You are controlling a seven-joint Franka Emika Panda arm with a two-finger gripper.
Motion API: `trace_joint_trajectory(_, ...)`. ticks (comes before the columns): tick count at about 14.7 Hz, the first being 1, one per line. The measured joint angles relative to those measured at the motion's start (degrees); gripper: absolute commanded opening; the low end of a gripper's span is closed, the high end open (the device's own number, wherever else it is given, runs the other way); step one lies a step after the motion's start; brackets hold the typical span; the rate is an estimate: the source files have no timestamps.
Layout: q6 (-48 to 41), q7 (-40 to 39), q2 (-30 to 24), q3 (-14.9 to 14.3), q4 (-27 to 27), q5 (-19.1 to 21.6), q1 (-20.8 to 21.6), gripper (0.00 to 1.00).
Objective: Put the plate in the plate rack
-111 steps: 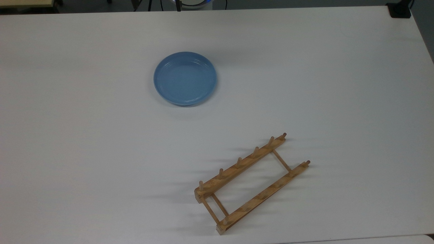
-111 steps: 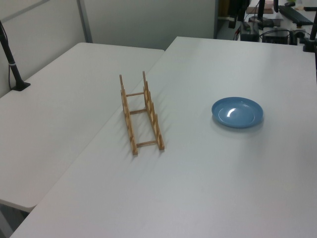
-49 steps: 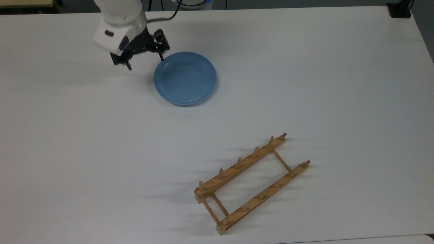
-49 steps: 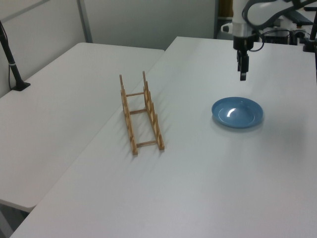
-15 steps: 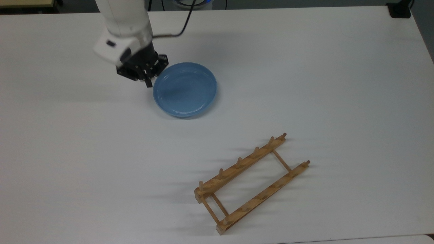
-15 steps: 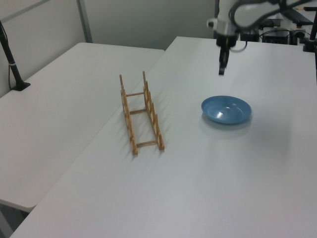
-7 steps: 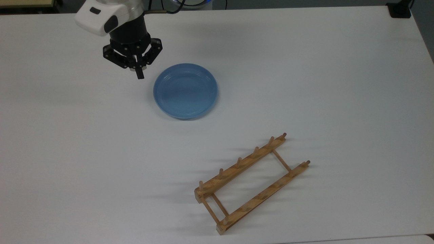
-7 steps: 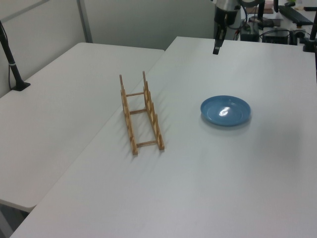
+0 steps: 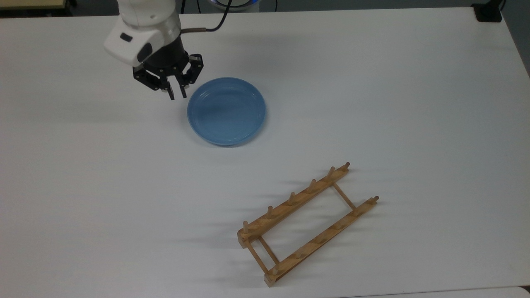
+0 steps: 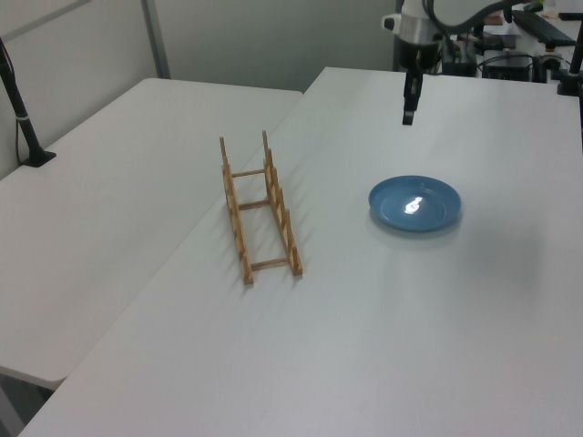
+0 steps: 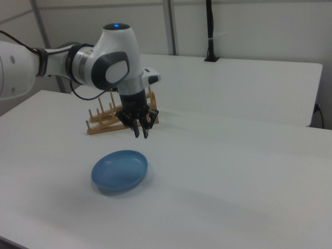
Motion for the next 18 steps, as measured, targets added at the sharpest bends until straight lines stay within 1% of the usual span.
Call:
trace_joint_trajectory(2,0.0,-0.7,0.7,0.0,-1.6,-0.8,0.0,0.82)
trace_joint_trajectory(5,0.1,-1.3,1.8,0.0,-3.5,-2.7,0.0,0.82)
trace_joint_trajectory(8,3.4,-1.4,3.3,0.0,-5.9,-3.1,0.0,0.79)
trace_joint_trajectory(10,5.8,-1.4,4.5,0.0,-7.4,-3.1,0.0,0.79)
trace_joint_trajectory(15,7.2,-1.4,6.6,0.0,-8.4,-3.1,0.0,0.73)
trace_joint_trajectory(16,7.8,-1.3,6.9,0.0,-8.6,-3.1,0.0,0.69)
trace_joint_trajectory(18,9.5,-1.0,7.5,0.0,-9.1,-3.1,0.0,0.46)
